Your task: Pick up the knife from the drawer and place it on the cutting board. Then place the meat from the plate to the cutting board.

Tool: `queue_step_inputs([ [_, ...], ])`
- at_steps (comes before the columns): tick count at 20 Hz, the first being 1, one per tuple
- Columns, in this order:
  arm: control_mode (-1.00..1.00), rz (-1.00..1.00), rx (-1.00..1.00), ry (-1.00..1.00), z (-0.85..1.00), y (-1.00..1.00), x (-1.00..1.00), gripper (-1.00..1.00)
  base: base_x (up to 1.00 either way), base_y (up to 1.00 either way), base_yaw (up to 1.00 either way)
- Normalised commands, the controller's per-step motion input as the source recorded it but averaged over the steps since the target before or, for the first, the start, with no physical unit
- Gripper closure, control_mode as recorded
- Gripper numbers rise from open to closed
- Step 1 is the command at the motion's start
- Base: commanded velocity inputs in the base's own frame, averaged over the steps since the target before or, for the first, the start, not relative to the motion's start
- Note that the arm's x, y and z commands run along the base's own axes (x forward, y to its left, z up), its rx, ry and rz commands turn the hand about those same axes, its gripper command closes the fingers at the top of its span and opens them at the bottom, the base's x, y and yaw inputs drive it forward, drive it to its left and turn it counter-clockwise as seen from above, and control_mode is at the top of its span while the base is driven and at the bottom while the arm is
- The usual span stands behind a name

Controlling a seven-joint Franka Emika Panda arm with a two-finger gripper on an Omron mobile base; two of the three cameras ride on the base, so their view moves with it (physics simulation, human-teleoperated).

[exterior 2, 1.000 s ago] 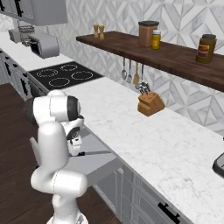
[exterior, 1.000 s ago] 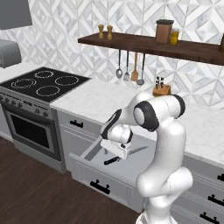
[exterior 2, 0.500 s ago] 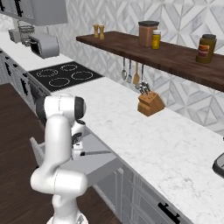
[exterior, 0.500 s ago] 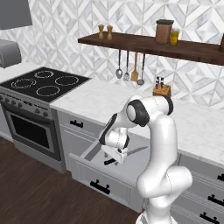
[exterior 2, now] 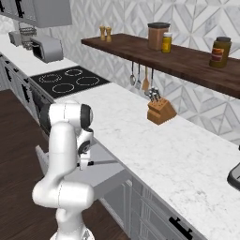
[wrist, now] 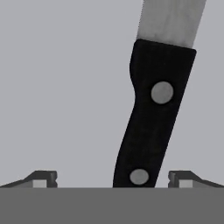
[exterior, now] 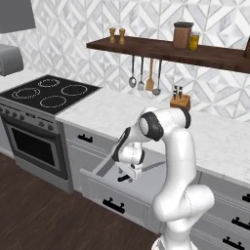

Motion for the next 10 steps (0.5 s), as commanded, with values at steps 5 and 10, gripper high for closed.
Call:
queue_step_inputs([
  [5, -1.0, 0.0, -0.05, 0.02, -0.29, 0.04, -0.15, 1.0, 0.0, 0.0, 0.0],
  [10, -1.0, 0.0, -0.02, 0.0, -0.09, 0.02, -0.17, 1.0, 0.0, 0.0, 0.0],
])
